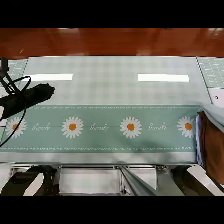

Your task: Fold the shirts.

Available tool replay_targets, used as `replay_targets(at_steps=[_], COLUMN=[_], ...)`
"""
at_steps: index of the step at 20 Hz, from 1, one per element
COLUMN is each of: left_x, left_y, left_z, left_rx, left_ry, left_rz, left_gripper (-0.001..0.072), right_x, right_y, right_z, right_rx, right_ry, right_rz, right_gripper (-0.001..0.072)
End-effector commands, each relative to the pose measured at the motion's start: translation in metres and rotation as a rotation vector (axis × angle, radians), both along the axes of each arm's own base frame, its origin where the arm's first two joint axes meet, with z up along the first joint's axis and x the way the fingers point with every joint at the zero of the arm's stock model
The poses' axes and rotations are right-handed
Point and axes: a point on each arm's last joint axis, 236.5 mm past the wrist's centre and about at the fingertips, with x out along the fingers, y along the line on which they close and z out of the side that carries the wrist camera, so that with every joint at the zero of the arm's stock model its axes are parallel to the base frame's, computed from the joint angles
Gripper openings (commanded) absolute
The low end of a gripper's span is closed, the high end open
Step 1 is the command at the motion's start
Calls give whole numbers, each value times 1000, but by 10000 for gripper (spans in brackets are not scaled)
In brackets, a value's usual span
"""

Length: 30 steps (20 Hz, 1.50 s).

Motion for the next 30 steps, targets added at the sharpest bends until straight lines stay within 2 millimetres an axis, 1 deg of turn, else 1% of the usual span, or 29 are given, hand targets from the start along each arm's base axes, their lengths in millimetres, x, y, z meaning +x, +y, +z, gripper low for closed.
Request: replay_targets(at_steps=[1,2,3,5,6,7,8,9,10,11,12,13,14,15,16,17,18,19,20,21,22,23,25,27,28,30], left_x=[5,5,6,8,9,11,15,21,29,39,51,64,76,86,93,93,86,77,69,63,56,53,50,49,49,49], left_y=[3,3,2,2,3,3,3,4,5,6,6,4,-2,-12,-23,-39,-57,-69,-74,-70,-60,-50,-36,-24,-21,-20], left_z=[1,-4,-8,-19,-24,-27,-25,-17,-2,17,40,65,88,99,99,86,66,47,28,11,-8,-23,-47,-58,-59,-59], left_rx=[4,3,3,3,3,4,31,72,101,105,107,106,109,119,150,169,169,182,224,280,337,363,356,356,355,355], left_ry=[-13,-1,13,43,57,63,49,19,-19,-58,-102,-147,-182,-188,-156,-68,48,141,201,244,294,315,347,381,386,386], left_rz=[12,11,11,10,11,12,-8,-40,-60,-58,-55,-57,-77,-112,-166,-237,-308,-360,-373,-343,-285,-226,-169,-147,-140,-139], left_gripper=[35,35,35,35,35,35,35,35,35,35,35,35,34,34,34,34,34,34,34,34,35,35,35,35,35,35], right_x=[-56,-60,-66,-62,-56,-42,-21,13,49,86,120,161,203,246,284,315,334,345,350,351,350,349,346,344,343,346], right_y=[35,42,43,35,30,21,13,7,4,1,2,13,32,64,104,151,193,232,258,272,278,279,278,274,273,273], right_z=[-48,-57,-61,-60,-58,-52,-45,-33,-18,-1,11,25,35,45,51,51,43,26,4,-16,-35,-51,-85,-111,-117,-120], right_rx=[116,149,155,121,105,83,78,92,94,72,35,-14,-58,-100,-129,-154,-188,-239,-301,-363,-429,-460,-423,-350,-322,-318], right_ry=[181,203,228,213,187,129,47,-86,-220,-325,-387,-445,-501,-561,-615,-650,-650,-608,-527,-438,-344,-271,-169,-119,-110,-118], right_rz=[-65,-62,-69,-84,-91,-105,-103,-52,19,90,176,303,432,572,705,841,963,1093,1184,1249,1307,1334,1334,1277,1259,1250], right_gripper=[270,415,418,417,414,389,275,87,23,23,23,22,23,23,22,22,22,22,22,22,22,22,22,23,22,22])
